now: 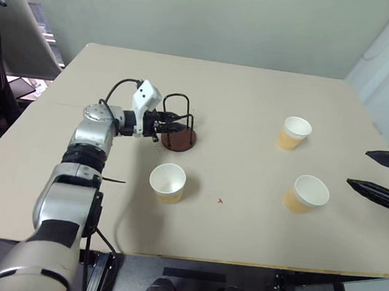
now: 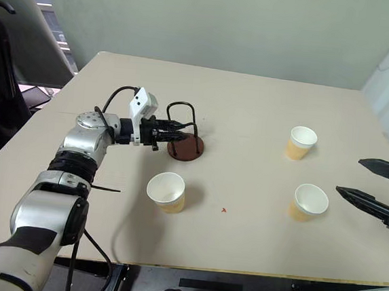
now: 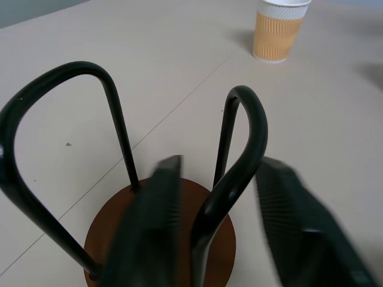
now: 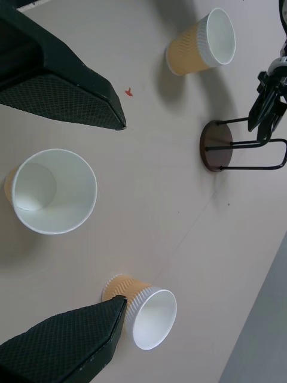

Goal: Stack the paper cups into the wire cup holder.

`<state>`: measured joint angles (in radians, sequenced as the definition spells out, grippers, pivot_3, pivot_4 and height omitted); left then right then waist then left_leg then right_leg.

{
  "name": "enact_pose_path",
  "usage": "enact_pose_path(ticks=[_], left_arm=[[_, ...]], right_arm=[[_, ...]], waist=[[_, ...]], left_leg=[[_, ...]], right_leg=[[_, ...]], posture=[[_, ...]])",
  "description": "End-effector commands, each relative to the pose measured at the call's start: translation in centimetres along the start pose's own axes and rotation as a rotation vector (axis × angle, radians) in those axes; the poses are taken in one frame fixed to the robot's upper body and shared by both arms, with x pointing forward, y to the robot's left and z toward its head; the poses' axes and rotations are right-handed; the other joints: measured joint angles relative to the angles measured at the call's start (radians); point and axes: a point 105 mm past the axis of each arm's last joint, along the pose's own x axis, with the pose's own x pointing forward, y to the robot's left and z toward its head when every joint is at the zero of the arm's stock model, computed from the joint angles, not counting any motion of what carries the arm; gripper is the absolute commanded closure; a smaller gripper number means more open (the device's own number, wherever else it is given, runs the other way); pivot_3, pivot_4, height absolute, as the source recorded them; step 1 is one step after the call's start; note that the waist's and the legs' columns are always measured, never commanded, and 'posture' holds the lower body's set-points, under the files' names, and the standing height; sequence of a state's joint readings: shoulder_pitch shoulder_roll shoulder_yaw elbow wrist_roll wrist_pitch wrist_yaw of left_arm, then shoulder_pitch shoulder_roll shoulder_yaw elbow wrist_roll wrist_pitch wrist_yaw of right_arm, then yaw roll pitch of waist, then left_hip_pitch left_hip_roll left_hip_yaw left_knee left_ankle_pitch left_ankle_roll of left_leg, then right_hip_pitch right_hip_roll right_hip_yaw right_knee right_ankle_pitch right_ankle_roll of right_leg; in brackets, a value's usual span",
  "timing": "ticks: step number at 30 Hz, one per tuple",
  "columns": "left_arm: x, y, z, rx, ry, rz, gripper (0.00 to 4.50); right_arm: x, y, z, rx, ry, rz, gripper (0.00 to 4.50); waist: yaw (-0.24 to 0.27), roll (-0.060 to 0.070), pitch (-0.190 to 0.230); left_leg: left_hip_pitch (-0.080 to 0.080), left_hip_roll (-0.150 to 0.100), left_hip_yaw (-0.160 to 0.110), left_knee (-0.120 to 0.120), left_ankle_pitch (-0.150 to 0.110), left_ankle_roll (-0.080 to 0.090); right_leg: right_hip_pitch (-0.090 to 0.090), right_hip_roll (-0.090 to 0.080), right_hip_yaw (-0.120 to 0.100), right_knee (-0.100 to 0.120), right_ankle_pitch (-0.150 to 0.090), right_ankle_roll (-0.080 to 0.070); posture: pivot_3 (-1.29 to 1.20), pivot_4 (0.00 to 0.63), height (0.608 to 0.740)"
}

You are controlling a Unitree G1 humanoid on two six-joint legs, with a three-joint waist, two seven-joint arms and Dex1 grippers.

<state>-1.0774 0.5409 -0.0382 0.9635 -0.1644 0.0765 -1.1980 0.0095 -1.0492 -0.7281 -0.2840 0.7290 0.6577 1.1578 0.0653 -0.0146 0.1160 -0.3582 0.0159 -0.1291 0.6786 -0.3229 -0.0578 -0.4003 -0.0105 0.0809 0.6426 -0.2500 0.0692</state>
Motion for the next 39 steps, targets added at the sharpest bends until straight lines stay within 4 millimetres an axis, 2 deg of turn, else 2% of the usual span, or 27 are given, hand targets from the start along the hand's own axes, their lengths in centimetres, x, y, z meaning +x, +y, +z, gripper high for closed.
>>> enact_pose_path(ticks=[1, 2, 3, 9, 12, 17, 20, 24, 27, 31, 39], left_arm=[[-0.5, 0.5, 1.7, 0.048, -0.040, 0.008, 3.99], [-0.5, 0.5, 1.7, 0.048, -0.041, 0.007, 4.38], [-0.6, 0.4, 1.7, 0.050, -0.043, 0.007, 4.47], [-0.6, 0.0, 2.7, 0.057, -0.095, -0.024, 4.47], [-0.3, -1.0, 4.0, 0.093, -0.136, -0.073, 4.47], [0.9, -4.9, 8.0, 0.217, -0.215, -0.233, 4.47], [1.6, -7.8, 8.9, 0.269, -0.211, -0.341, 4.47], [3.0, -11.3, 7.7, 0.328, -0.109, -0.417, 4.47], [3.2, -13.7, 6.4, 0.318, -0.063, -0.464, 4.47], [3.4, -14.9, 5.1, 0.264, -0.023, -0.450, 4.47], [3.0, -17.9, 4.2, 0.181, 0.014, -0.495, 4.47]], right_arm=[[-0.4, 0.0, 1.3, -0.046, -0.030, -0.018, 0.00], [-0.4, -0.1, 1.3, -0.046, -0.030, -0.018, 0.00], [-0.3, -0.1, 1.3, -0.047, -0.030, -0.017, 0.00], [0.1, -0.3, 1.2, -0.049, -0.028, -0.012, 0.00], [0.3, -0.4, 1.3, -0.051, -0.029, -0.006, 0.00], [0.6, -0.6, 1.3, -0.052, -0.030, 0.003, 0.00], [0.8, -0.6, 1.3, -0.054, -0.031, 0.010, 0.00], [1.2, -0.6, 1.2, -0.054, -0.032, 0.018, 0.00], [1.3, -0.2, 1.1, -0.055, -0.031, 0.032, 0.00], [1.5, 0.0, 1.1, -0.053, -0.029, 0.043, 0.00], [2.1, 0.3, 0.6, -0.044, -0.023, 0.067, 0.00]], waist=[[0.000, 0.000, 0.000], [0.001, 0.000, 0.000], [0.001, 0.000, 0.000], [0.000, 0.000, 0.000], [0.001, 0.000, 0.000], [0.004, 0.000, 0.000], [0.004, 0.000, 0.000], [0.002, 0.001, 0.000], [0.000, 0.001, 0.000], [0.000, 0.001, 0.000], [0.000, 0.001, 0.000]], left_leg=[[0.000, 0.000, 0.000, 0.000, 0.000, 0.000], [-0.001, 0.000, 0.000, 0.001, 0.000, 0.001], [-0.001, 0.000, 0.000, 0.002, 0.000, 0.001], [-0.001, -0.001, 0.000, 0.003, -0.001, 0.001], [-0.002, -0.001, 0.000, 0.003, -0.001, 0.001], [-0.006, -0.002, 0.000, 0.005, -0.001, 0.002], [-0.007, -0.002, 0.000, 0.005, -0.001, 0.003], [-0.006, -0.002, 0.001, 0.005, -0.001, 0.003], [-0.005, -0.002, 0.002, 0.005, -0.001, 0.003], [-0.004, -0.002, 0.002, 0.005, -0.001, 0.003], [0.001, -0.002, 0.003, 0.005, -0.001, 0.004]], right_leg=[[0.000, 0.000, 0.000, 0.000, 0.000, 0.000], [0.000, 0.000, 0.000, 0.000, 0.000, 0.001], [0.000, 0.000, 0.000, 0.000, 0.000, 0.001], [0.000, 0.000, 0.001, 0.000, 0.000, 0.002], [0.000, 0.000, 0.001, 0.000, 0.000, 0.003], [-0.002, -0.001, 0.001, 0.000, 0.001, 0.005], [-0.002, -0.001, 0.001, 0.000, 0.002, 0.006], [-0.002, -0.002, 0.002, 0.000, 0.002, 0.006], [-0.002, -0.002, 0.003, 0.000, 0.002, 0.006], [-0.002, -0.002, 0.003, 0.001, 0.002, 0.006], [0.001, -0.004, 0.003, 0.002, 0.002, 0.006]], posture=[[0.00, 0.150, 0.740], [0.00, 0.150, 0.740], [0.00, 0.150, 0.740], [0.00, 0.150, 0.740], [0.00, 0.150, 0.740], [0.00, 0.150, 0.740], [0.00, 0.150, 0.740], [0.00, 0.150, 0.740], [0.00, 0.150, 0.740], [0.00, 0.150, 0.740], [0.00, 0.150, 0.740]])
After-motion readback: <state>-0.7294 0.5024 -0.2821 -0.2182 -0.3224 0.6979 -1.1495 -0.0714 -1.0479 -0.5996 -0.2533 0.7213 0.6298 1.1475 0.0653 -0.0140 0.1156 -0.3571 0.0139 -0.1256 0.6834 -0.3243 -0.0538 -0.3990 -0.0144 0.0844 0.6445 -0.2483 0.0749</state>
